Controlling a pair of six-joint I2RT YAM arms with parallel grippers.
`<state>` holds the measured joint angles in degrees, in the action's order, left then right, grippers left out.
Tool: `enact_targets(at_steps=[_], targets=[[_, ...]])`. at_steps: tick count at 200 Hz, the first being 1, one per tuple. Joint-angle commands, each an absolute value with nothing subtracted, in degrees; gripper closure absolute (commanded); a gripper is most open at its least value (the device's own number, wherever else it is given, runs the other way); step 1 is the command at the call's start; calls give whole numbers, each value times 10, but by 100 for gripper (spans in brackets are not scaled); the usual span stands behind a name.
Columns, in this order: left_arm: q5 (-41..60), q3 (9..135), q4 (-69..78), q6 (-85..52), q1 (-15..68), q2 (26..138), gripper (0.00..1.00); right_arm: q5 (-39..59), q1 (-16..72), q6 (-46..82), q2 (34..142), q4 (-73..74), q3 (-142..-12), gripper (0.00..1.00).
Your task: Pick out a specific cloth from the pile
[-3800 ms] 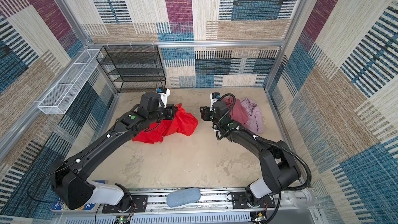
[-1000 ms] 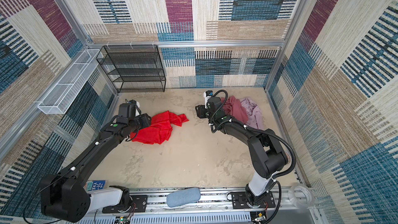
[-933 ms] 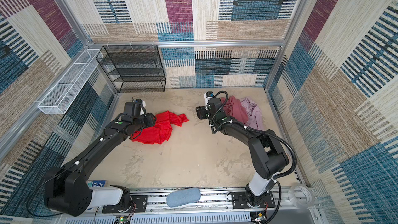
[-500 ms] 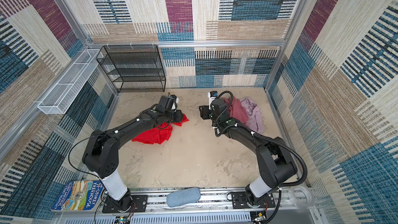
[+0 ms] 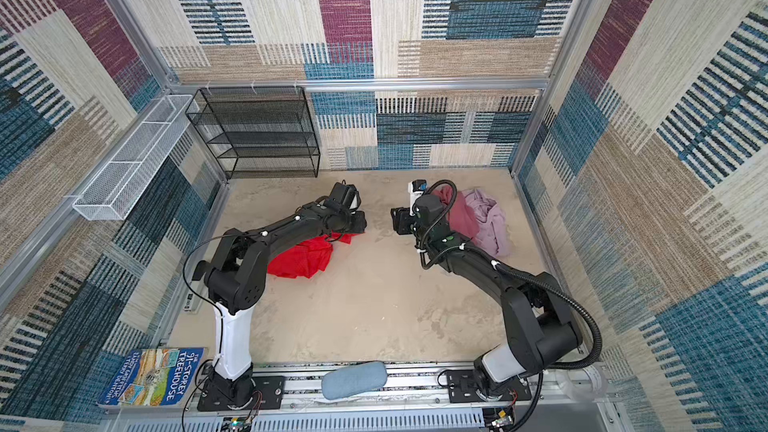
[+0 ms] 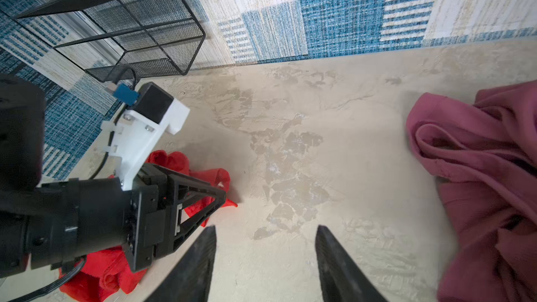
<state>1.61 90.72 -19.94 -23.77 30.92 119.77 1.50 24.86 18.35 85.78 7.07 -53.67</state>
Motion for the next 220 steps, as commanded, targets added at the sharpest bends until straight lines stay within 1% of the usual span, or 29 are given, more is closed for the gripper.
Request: enact_targets(at_steps=[1,22,77,98,110,129,150,197,220], targets=[[-9,922,-226,-222,309,1214,58,21,245,182,852,86,-533,42],[-11,939,-240,-223,309,1231,60,29,242,185,854,85,-532,43],[-32,979,-269,-221,310,1280,61,34,235,189,844,94,-513,43],[-40,986,-281,-225,310,1291,66,32,232,190,839,91,-512,43],[-43,986,-281,-223,310,1294,71,31,230,190,835,94,-509,43],[-44,989,-287,-226,310,1297,86,32,229,191,834,97,-508,42],[-36,989,-287,-227,310,1296,100,33,228,194,837,96,-507,43],[-24,983,-280,-226,310,1273,100,34,227,195,837,95,-507,43],[-3,981,-270,-228,310,1246,100,34,227,196,837,89,-516,43]])
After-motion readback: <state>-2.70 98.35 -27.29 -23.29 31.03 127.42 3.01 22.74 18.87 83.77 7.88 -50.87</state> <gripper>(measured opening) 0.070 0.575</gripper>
